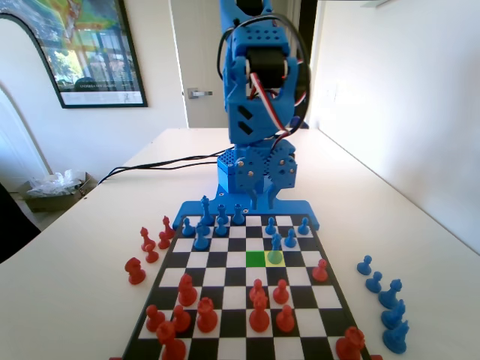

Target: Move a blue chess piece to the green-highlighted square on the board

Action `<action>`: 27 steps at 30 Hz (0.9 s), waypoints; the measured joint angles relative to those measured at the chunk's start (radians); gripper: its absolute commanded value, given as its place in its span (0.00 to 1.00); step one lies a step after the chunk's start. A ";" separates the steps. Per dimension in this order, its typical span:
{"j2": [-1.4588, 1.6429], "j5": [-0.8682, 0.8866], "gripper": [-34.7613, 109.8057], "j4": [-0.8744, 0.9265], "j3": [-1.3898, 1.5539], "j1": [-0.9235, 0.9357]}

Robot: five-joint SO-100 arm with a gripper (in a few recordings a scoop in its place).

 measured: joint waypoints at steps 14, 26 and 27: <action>-0.242 -0.003 0.31 -0.003 -0.213 -0.029; -0.262 -0.044 0.32 -0.084 -0.219 -0.052; -0.262 -0.046 0.32 -0.092 -0.219 -0.052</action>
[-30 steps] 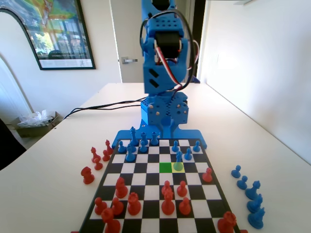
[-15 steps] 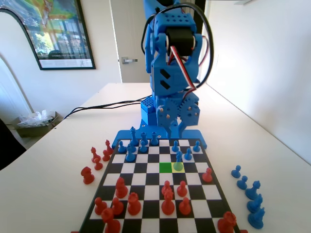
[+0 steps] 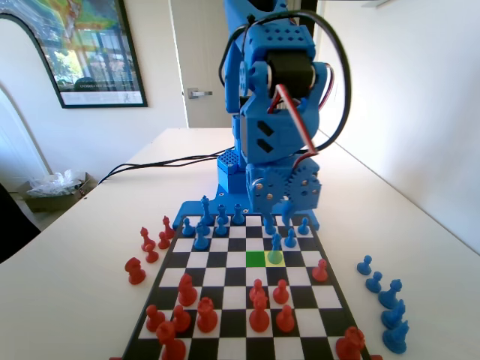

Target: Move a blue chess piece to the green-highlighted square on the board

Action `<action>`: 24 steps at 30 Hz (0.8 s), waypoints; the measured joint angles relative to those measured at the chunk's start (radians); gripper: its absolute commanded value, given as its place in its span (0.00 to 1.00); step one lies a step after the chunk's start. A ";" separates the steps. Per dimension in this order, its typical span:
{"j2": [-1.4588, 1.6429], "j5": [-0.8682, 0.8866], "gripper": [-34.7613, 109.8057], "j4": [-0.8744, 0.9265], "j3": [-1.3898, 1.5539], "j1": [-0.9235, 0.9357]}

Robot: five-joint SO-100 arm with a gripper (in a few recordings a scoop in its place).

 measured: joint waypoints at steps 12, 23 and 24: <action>-0.052 -0.066 0.32 -0.067 0.043 0.015; -0.092 -0.087 0.32 -0.126 0.044 0.044; -0.100 -0.087 0.32 -0.127 0.044 0.048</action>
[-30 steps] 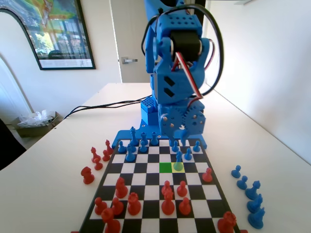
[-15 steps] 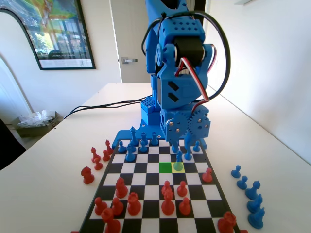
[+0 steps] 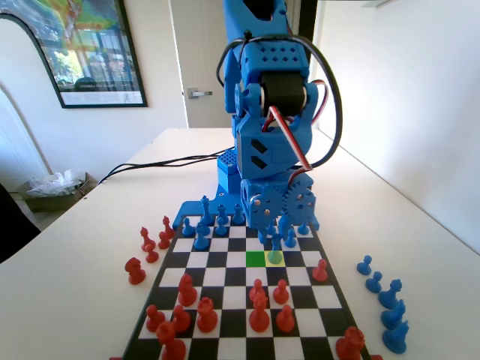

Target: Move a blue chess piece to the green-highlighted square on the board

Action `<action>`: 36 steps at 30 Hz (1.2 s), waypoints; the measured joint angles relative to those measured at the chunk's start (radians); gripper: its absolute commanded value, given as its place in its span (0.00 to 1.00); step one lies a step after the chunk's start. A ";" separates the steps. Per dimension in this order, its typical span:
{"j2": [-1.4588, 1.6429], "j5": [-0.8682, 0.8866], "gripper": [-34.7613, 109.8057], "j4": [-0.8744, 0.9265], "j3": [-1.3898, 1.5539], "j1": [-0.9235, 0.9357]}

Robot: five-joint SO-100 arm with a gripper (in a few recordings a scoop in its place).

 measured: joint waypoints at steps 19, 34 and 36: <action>-0.009 -0.014 0.25 -0.074 0.026 0.002; 0.074 -0.051 0.25 -0.014 0.098 0.118; 0.074 -0.051 0.25 -0.011 0.098 0.118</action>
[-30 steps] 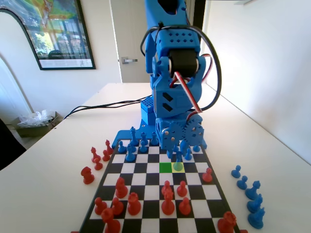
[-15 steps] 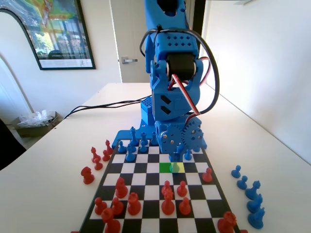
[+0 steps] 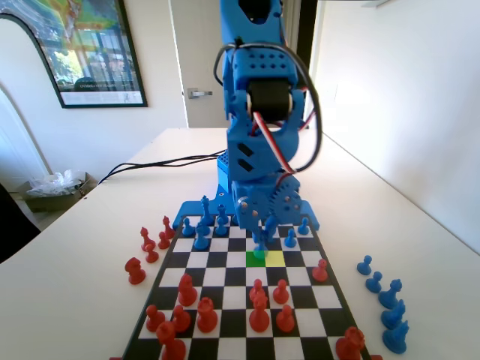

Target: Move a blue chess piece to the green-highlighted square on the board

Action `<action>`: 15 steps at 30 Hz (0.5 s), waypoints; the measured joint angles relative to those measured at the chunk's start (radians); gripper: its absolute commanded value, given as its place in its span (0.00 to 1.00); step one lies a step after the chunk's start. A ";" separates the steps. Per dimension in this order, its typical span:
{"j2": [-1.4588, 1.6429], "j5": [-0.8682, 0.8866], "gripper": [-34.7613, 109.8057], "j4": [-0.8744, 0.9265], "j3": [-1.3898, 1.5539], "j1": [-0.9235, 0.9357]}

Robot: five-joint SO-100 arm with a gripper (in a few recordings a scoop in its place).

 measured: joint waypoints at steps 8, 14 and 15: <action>0.000 0.000 0.25 -0.043 0.000 -0.023; 0.002 -0.002 0.25 -0.089 0.032 -0.029; 0.002 -0.002 0.25 -0.095 0.035 -0.031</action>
